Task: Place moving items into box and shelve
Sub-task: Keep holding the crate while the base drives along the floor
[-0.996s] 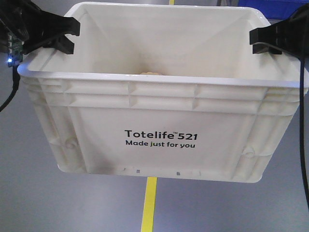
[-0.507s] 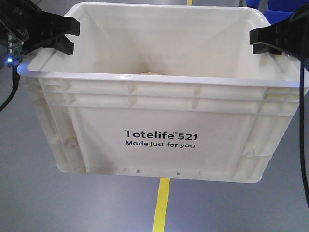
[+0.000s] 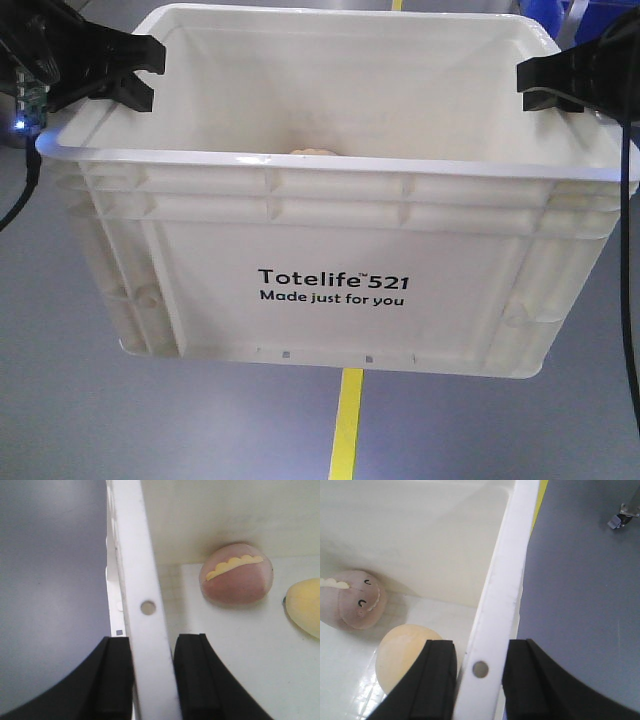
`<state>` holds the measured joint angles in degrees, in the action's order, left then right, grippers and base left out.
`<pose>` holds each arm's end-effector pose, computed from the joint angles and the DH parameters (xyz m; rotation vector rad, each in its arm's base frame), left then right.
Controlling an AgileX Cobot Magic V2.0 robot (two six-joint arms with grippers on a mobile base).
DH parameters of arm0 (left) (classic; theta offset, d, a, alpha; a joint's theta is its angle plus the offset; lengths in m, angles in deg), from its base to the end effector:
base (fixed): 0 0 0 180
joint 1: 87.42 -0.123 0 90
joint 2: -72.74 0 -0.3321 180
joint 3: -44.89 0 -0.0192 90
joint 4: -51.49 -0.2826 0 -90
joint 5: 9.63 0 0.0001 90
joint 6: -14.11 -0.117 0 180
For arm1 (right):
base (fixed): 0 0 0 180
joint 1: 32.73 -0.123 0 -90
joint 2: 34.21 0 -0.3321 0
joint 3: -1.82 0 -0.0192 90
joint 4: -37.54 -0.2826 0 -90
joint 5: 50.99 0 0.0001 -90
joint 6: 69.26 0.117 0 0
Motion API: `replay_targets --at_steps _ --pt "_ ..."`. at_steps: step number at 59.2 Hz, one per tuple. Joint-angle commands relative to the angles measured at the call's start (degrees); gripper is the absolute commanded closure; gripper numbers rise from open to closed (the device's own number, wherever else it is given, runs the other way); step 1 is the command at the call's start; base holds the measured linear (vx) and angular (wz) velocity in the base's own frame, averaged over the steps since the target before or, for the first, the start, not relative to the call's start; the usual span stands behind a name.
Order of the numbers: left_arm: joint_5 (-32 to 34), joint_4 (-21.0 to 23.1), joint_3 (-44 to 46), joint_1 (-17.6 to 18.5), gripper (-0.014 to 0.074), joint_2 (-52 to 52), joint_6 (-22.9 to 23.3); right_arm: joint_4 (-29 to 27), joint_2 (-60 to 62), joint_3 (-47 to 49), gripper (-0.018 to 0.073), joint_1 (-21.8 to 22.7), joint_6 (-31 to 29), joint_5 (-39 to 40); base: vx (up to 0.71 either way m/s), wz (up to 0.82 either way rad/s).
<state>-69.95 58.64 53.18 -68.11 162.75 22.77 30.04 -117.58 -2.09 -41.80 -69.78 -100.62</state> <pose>0.3249 -0.1273 0.4233 0.2019 2.4971 -0.3660 0.3170 0.0624 0.4007 -0.1457 2.3879 0.2295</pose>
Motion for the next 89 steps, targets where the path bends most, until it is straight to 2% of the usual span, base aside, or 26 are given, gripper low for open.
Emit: replay_targets --at_steps 1,89 --pt "7.83 5.19 2.64 0.71 0.0602 -3.41 -0.82 -1.72 1.97 2.40 0.0565 -0.05 1.12 6.63 0.38 -0.05" --pt "7.83 5.11 2.64 0.71 0.0602 -3.41 -0.82 -1.78 1.97 2.40 0.0565 -0.05 1.12 6.64 0.43 -0.03"
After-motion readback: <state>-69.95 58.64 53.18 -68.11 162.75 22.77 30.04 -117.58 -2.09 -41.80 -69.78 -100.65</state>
